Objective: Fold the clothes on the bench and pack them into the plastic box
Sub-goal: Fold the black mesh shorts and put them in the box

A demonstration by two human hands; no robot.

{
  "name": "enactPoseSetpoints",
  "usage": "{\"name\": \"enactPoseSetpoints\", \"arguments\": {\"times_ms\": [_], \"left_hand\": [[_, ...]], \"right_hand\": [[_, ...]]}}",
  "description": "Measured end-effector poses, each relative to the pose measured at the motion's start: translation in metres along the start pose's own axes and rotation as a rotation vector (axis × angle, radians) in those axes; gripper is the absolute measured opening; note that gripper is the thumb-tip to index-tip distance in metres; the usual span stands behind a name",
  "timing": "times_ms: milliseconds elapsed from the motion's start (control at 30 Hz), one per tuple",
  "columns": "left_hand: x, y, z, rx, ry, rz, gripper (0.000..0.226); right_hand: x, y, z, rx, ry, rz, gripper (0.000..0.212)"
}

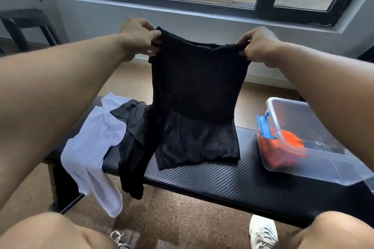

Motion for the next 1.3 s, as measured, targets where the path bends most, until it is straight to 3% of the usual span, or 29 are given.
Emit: {"name": "enactPoseSetpoints", "arguments": {"times_ms": [333,433,567,733,833,900,967,1067,1133,1300], "left_hand": [[-0.027,0.069,-0.1,-0.006,-0.177,-0.131,0.018],[-0.038,0.097,-0.135,-0.04,-0.369,-0.176,0.015],[-0.066,0.137,-0.166,-0.163,-0.638,-0.267,0.003],[-0.087,0.151,-0.184,-0.224,-0.915,-0.366,0.05],[-0.087,0.144,-0.181,-0.191,-0.984,-0.277,0.068],[-0.087,0.143,-0.167,-0.251,-1.031,-0.19,0.055],[-0.097,0.147,-0.149,-0.42,-1.016,-0.149,0.036],[-0.125,0.158,-0.148,-0.536,-0.906,-0.289,0.058],[-0.142,0.161,-0.157,-0.505,-0.921,-0.347,0.074],[-0.16,0.156,-0.168,-0.37,-0.995,-0.335,0.086]], "right_hand": [[-0.09,0.071,0.039,-0.021,0.356,-0.266,0.017],[-0.125,0.1,0.061,-0.022,0.385,-0.261,0.023],[-0.183,0.147,0.104,-0.089,0.471,-0.496,0.031],[-0.189,0.15,0.109,-0.119,0.503,-0.605,0.038],[-0.184,0.134,0.115,-0.154,0.395,-0.485,0.035],[-0.174,0.124,0.132,-0.221,0.308,-0.281,0.041],[-0.169,0.128,0.15,-0.357,0.258,-0.187,0.071],[-0.168,0.13,0.169,-0.533,0.186,-0.154,0.095],[-0.171,0.129,0.174,-0.579,0.157,-0.193,0.09],[-0.19,0.134,0.165,-0.543,-0.087,-0.269,0.045]]}}
Point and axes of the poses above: each hand's wrist, its own y-axis away from the middle knuckle, its own x-axis out of the back of the hand, z = x × y, the point moved 9 cm from there along -y, towards the middle knuckle, and after that the axes turned 4 degrees about -y, right-handed, at the moved point
